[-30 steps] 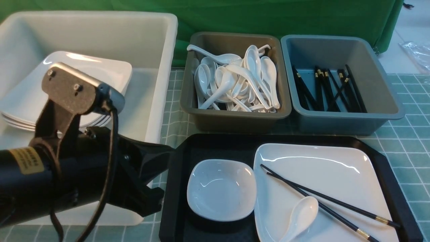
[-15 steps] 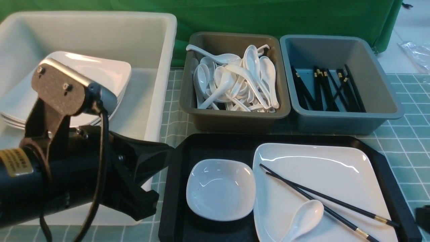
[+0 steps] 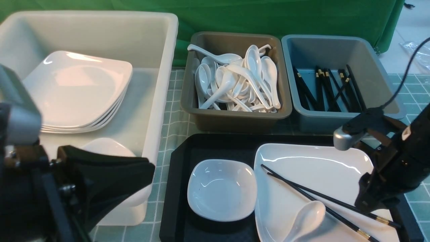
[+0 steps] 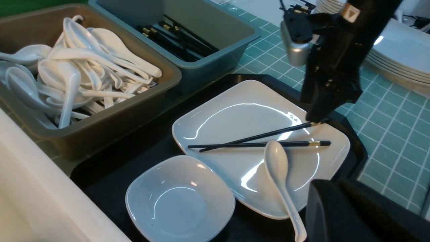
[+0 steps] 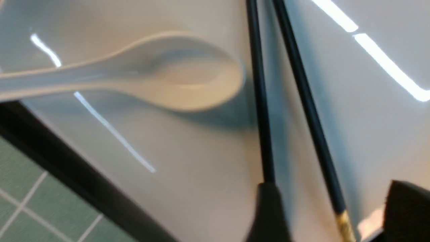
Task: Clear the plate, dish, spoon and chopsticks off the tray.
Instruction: Use the right arm to grab a chopstick from the plate
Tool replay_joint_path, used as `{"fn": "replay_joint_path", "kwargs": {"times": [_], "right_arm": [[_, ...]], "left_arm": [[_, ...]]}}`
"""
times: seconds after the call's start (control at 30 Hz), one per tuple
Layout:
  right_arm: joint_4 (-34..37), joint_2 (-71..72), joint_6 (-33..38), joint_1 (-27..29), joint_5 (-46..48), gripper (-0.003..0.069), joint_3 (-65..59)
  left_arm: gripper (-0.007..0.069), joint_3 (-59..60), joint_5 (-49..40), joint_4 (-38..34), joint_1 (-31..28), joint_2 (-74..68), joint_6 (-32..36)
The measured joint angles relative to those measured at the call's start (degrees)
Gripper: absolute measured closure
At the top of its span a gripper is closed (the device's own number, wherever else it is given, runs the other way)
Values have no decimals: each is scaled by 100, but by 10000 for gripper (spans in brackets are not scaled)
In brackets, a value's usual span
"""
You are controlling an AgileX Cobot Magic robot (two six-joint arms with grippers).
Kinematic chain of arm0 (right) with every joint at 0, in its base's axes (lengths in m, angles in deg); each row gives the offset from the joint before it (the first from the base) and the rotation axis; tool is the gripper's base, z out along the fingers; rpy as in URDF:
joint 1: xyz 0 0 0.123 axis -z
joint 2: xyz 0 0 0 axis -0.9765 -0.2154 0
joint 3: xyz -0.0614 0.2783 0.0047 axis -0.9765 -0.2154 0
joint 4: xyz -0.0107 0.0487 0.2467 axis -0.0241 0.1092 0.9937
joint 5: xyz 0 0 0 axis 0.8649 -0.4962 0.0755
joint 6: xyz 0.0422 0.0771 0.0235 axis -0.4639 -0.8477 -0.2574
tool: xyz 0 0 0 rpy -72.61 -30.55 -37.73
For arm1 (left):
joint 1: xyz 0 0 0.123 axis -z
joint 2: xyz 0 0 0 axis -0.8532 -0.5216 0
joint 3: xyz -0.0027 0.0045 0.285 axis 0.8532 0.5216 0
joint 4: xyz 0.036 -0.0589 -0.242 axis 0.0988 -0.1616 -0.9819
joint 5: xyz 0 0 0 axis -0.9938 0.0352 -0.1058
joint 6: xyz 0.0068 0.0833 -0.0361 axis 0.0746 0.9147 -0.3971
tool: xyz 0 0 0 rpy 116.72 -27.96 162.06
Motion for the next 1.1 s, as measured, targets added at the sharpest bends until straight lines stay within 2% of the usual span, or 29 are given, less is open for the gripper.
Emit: {"fn": "replay_joint_path", "kwargs": {"times": [0.03, 0.07, 0.13, 0.2, 0.67, 0.9, 1.07, 1.1], "right_arm": [[0, -94, 61, 0, -103, 115, 6], [0, -112, 79, 0, -126, 106, 6], [0, -307, 235, 6, -347, 31, 6], [0, -486, 348, 6, -486, 7, 17], [-24, -1240, 600, -6, -798, 26, 41], [-292, -1305, 610, -274, -805, 151, 85], [-255, -1315, 612, -399, -806, 377, 95], [-257, -1315, 612, -399, -806, 400, 95]], "left_arm": [[608, 0, -27, 7, 0, 37, 0], [608, 0, -27, 12, 0, 38, 5], [608, 0, -46, 55, 0, 52, 19], [608, 0, -45, 116, 0, 52, 19], [608, 0, -48, 288, 0, 52, 51], [608, 0, -30, 303, 0, 52, 128], [608, 0, -30, 303, 0, 52, 128], [608, 0, -30, 303, 0, 52, 128]]}}
